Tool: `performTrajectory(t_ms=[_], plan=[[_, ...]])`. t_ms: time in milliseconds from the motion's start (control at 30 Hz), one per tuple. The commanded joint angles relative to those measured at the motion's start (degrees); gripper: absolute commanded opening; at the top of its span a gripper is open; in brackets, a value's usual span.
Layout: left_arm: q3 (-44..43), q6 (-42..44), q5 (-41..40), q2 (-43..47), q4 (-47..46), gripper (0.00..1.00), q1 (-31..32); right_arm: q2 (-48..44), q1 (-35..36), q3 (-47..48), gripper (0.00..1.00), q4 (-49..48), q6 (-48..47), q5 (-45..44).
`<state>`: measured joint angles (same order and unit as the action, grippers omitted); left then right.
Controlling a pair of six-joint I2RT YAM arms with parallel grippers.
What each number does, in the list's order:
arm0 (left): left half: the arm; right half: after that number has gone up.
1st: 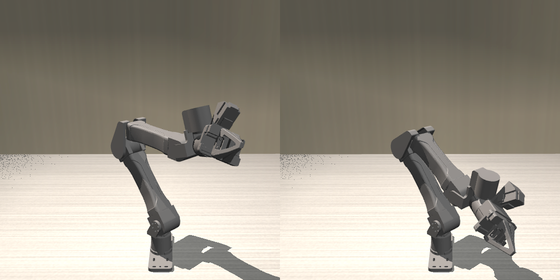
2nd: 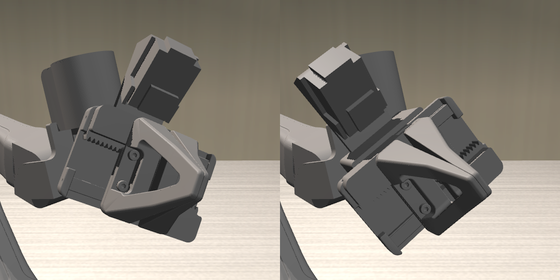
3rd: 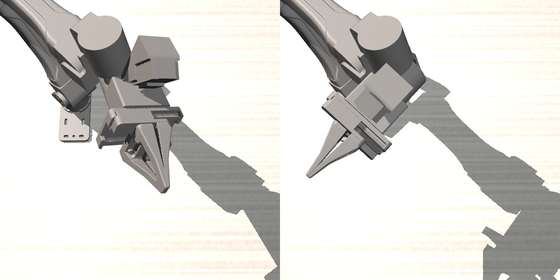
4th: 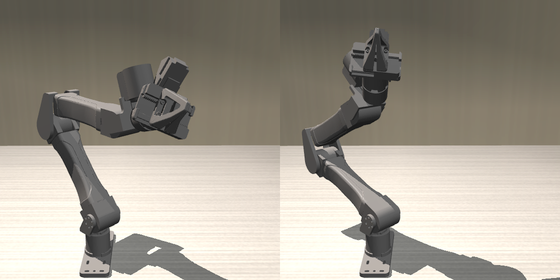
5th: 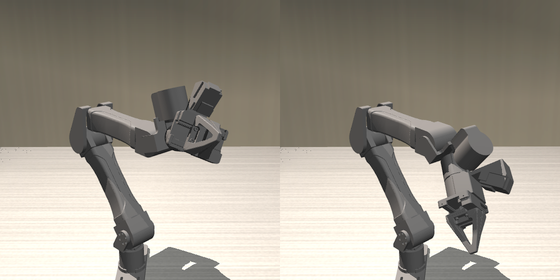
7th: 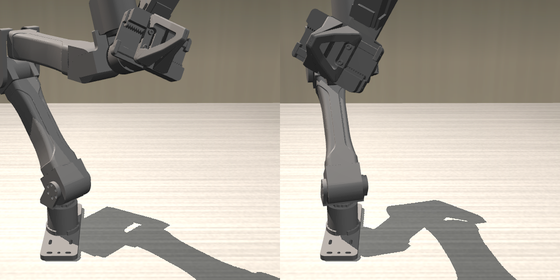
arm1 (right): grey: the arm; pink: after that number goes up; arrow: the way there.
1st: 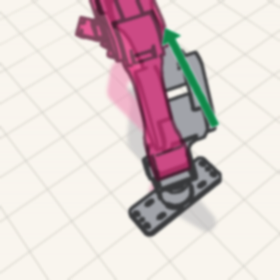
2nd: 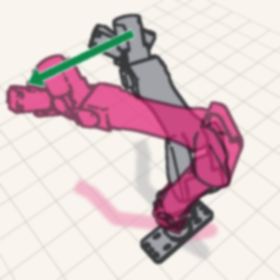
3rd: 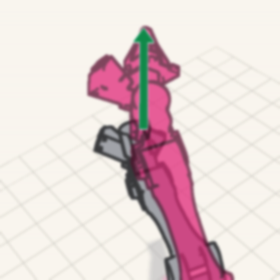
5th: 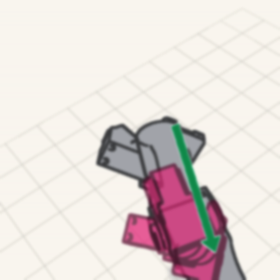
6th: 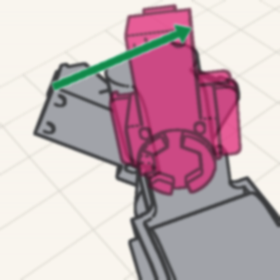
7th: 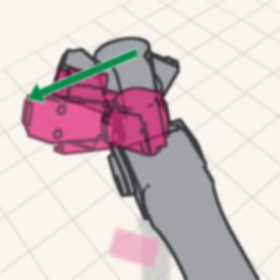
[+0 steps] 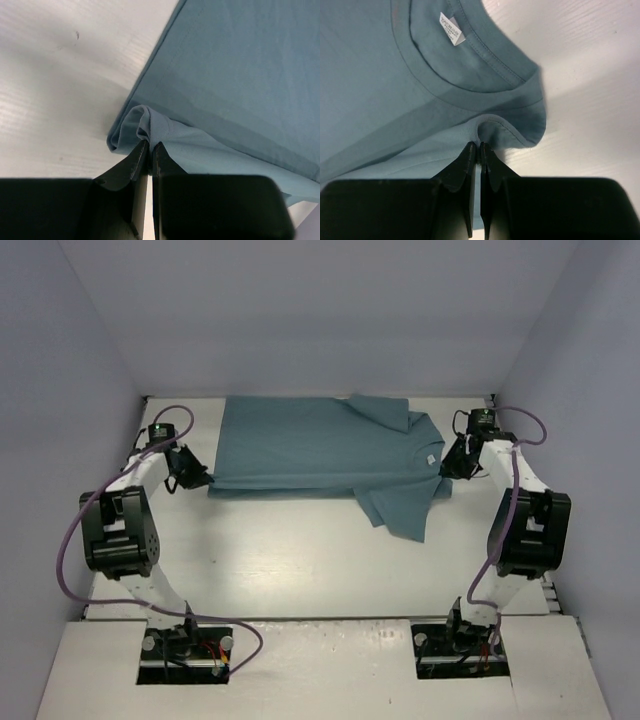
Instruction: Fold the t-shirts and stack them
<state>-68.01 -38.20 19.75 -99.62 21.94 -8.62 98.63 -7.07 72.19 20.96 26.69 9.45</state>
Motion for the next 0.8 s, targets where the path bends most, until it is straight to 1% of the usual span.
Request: performTrajectory(t_ms=[0, 167, 533, 600, 633, 733, 767], plan=[[-4.38, 0.85, -0.87, -2.55, -2.27, 0.0, 0.29, 2.17, -0.58, 2.81, 0.0, -0.73, -1.48, -3.59], [-6.82, 0.82, -1.14, -5.03, -2.8, 0.0, 0.71, 4.62, -0.66, 3.57, 0.0, -0.92, -2.21, -5.25], [-9.43, -0.12, -0.88, -7.27, -2.87, 0.0, 1.27, 8.35, -1.1, 6.31, 0.0, -1.1, -2.02, -5.05], [-10.05, -0.3, -0.73, -7.99, -2.87, 0.04, 1.28, 9.02, -1.19, 7.32, 0.04, -1.1, -1.91, -5.1], [-10.67, -0.3, -0.53, -8.37, -2.87, 0.08, 1.3, 9.19, -1.19, 7.99, 0.06, -1.1, -1.97, -5.02], [-12.47, -0.21, 0.28, -9.18, -2.6, 0.28, 1.33, 8.95, -1.19, 9.79, 0.12, -1.09, -2.69, -4.36], [-12.49, -0.21, 0.46, -9.19, -2.69, 0.28, 1.24, 8.94, -1.11, 9.81, 0.12, -1.1, -3.13, -4.35]])
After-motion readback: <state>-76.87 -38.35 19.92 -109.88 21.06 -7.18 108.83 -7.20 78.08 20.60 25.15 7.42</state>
